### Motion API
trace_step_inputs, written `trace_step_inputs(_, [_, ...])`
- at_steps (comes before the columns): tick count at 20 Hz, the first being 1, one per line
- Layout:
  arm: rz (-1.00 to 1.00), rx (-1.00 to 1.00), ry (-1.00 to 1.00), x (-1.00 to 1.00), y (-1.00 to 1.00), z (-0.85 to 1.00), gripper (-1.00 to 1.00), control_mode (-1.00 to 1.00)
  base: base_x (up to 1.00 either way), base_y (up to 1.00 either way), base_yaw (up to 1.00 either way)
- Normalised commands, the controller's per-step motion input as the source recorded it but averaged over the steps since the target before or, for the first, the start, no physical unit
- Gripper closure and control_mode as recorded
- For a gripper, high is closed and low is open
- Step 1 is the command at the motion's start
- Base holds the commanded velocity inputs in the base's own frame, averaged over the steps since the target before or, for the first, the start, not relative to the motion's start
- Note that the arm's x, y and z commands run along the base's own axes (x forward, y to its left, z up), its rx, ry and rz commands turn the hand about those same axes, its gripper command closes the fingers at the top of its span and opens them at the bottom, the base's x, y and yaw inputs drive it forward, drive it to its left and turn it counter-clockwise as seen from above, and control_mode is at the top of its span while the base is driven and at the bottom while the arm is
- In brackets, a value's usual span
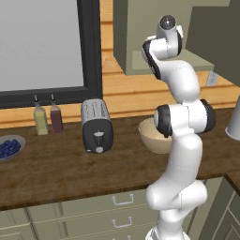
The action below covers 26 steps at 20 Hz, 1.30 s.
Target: Open the cabinet, pick up the bread from the cabinet and place it in the basket. Then move the basket to the dining counter.
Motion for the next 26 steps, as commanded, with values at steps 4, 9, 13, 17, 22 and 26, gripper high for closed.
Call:
trace_step_inputs(4, [0.00,0.01,-0.04,-1.00,0.04,0.30,1.00,-1.00,0.00,0.00,0.00])
trace_step_inputs(9, [0.00,0.00,-0.10,-1.00,0.16,0.12,1.00,-1.00,0.00,0.00,0.00])
trace_step_inputs(13, [0.00,0.01,-0.04,-1.00,0.26,0.16,1.00,-1.00,0.00,0.00,0.00])
trace_step_inputs(17, [0.00,0.13,0.14,-1.00,0.19,0.19,1.00,-1.00,0.00,0.00,0.00])
trace_step_inputs(22, [0.00,0.12,0.08,-1.00,0.21,0.04,1.00,-1.00,0.00,0.00,0.00])
trace_step_inputs(26, [-0.01,0.11,0.17,-1.00,0.15,0.00,1.00,-1.00,0.00,0.00,0.00])
